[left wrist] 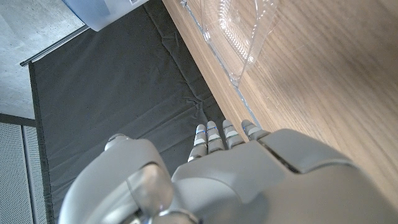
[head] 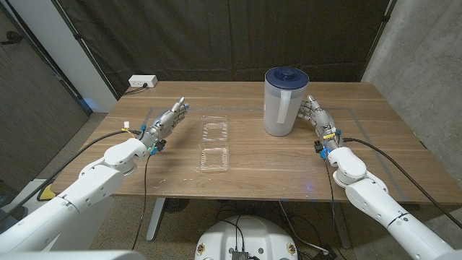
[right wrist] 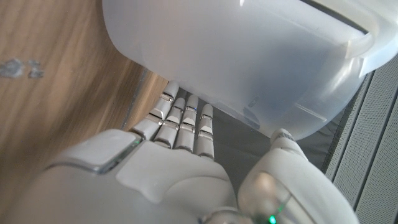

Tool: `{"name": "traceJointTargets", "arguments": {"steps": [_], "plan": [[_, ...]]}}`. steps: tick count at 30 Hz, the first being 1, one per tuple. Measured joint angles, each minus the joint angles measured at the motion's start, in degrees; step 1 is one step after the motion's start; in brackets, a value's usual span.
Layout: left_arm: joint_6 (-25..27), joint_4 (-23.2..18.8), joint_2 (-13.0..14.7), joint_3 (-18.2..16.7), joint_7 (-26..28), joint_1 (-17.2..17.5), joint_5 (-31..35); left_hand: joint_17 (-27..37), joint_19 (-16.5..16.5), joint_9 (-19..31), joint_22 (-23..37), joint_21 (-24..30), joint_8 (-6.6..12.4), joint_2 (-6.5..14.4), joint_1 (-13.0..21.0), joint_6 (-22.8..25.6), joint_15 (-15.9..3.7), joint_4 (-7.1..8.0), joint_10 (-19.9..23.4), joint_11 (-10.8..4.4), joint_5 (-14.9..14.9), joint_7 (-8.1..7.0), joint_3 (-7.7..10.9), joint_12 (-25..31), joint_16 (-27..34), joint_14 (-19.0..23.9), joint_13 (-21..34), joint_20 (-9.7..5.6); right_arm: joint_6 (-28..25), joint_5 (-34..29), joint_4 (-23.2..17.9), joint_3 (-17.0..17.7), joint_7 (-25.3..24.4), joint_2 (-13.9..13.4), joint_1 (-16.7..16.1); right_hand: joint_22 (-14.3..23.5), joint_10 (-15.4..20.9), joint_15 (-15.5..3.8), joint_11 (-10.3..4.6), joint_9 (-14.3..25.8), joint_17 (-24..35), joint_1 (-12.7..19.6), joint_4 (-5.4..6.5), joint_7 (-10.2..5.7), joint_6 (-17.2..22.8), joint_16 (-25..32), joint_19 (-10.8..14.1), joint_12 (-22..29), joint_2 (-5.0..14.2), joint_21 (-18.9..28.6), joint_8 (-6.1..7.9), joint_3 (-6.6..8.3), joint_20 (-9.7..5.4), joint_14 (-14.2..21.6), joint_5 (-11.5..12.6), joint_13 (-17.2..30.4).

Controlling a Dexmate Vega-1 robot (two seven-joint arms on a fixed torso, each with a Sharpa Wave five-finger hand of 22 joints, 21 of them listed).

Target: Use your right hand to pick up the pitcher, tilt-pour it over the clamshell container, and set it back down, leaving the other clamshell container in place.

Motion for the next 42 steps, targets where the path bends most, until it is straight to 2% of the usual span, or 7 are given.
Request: {"name": "traceJointTargets", "arguments": {"steps": [2, 5, 9, 13, 15, 21, 42], "plan": [[0.0, 0.2, 0.0, 0.0, 0.0, -0.1, 0.0, 0.0, 0.0, 0.0, 0.0, 0.0, 0.00, 0.0, 0.0, 0.0, 0.00, 0.17, 0.0, 0.00, 0.0, 0.00, -0.17, 0.0, 0.0, 0.0, 0.0, -0.02, 0.3, 0.7, 0.0, 0.0, 0.9, 0.0, 0.0, 0.0, -0.3, -0.13, 0.27, -0.2, -0.2, 0.0, -0.28, 0.23, -0.2, 0.0, 0.0, 0.0, 0.00, -0.1, 0.00, -0.27, 0.00, -0.3, 0.0, -0.3], [-0.5, 0.9, -0.2, 0.1, -0.6, -0.4, -0.1, 0.0, 0.3, 0.0, 0.0, 0.0, 0.00, 0.0, 0.0, 0.0, 0.00, 0.25, 0.0, 0.00, 0.0, 0.00, -0.24, 0.0, 0.0, 0.0, 0.0, -0.31, 0.9, 2.0, 3.1, -1.2, 2.4, 0.5, 2.5, 0.0, -0.6, -0.21, 0.38, -0.4, -0.3, 0.0, -0.28, 0.44, -0.8, 0.0, 0.0, 0.0, 0.00, -0.3, 0.00, -0.28, 0.00, -0.4, 0.0, -0.6], [-1.2, 2.1, -0.8, 0.4, -1.4, -1.2, -0.3, 0.0, 0.7, 0.0, 0.0, 0.0, -0.12, 0.0, 0.0, -0.7, 0.00, 0.08, 0.0, 0.00, 0.0, 0.28, -0.41, 0.0, 0.0, 0.0, 0.0, -0.71, 1.3, 3.4, 5.1, -2.0, 3.9, 0.8, 4.1, 0.0, -0.8, -0.29, 0.59, -0.7, -0.5, -0.2, -0.27, 0.88, -1.7, 0.0, 0.0, 0.0, -0.23, -0.8, 0.00, -0.59, 0.00, -0.5, 0.0, -1.0], [-1.9, 3.2, -1.3, 0.8, -2.4, -2.0, -0.3, 0.0, 0.9, 0.0, 0.0, 0.3, -0.45, 0.0, 0.0, -1.4, 0.00, 0.08, 0.0, 0.00, 0.0, 0.32, -0.40, 0.0, 0.0, 0.0, 0.0, -1.36, 1.3, 4.2, 5.1, -2.0, 4.7, 0.8, 4.1, 0.0, -1.4, -0.32, 0.59, -0.7, -0.5, -0.2, -0.27, 0.90, -2.3, 0.0, 0.0, 0.0, -0.23, -0.8, 0.00, -0.59, 0.00, -0.9, 0.0, -1.2], [-2.3, 4.3, -1.8, 1.1, -2.9, -2.7, -0.3, 0.0, 1.2, 0.0, 0.0, 0.4, -0.45, 0.0, 0.0, -1.4, 0.00, 0.08, 0.0, 0.00, 0.0, 0.32, -0.40, 0.0, 0.0, 0.0, 0.0, -1.65, 1.3, 4.9, 6.7, -2.8, 5.3, 0.8, 5.7, 0.0, -1.4, -0.32, 0.59, -0.7, -0.5, -0.2, -0.27, 1.03, -2.5, 0.0, 0.0, 0.0, -0.23, -0.8, 0.00, -0.59, 0.00, -0.9, 0.0, -1.4], [-2.9, 5.7, -2.5, 1.7, -4.0, -3.8, -0.4, 0.0, 1.2, 0.0, 0.0, 0.4, -0.45, 0.0, 0.0, -1.4, 0.00, -0.07, 0.0, 0.00, 0.0, 0.32, -0.56, 0.0, 0.0, 0.0, 0.0, -1.65, 1.0, 6.2, 7.8, -3.4, 6.3, 0.8, 6.9, 0.0, -1.4, -0.33, 0.59, -1.0, -0.5, -0.2, -0.27, 1.25, -2.7, 0.0, 0.0, 0.0, -0.23, -1.2, 0.00, -0.59, 0.00, -0.9, 0.0, -1.6], [-3.7, 6.3, -3.2, 2.0, -3.7, -4.1, -0.5, 0.0, 1.0, 0.0, 0.0, 0.4, -0.45, 0.0, 0.0, -1.3, 0.01, 0.24, 0.0, 0.00, 0.0, 0.32, -0.87, 0.0, 0.0, 0.0, 0.0, -1.87, 1.7, 8.1, 10.1, -3.8, 7.5, 0.5, 8.7, 0.0, -1.4, -0.02, 0.58, -1.4, -0.8, -0.7, -0.35, 1.13, -3.2, 0.3, 0.0, 0.3, -0.23, -2.0, 0.00, -1.15, 0.00, -1.2, 0.0, -2.4]]}}
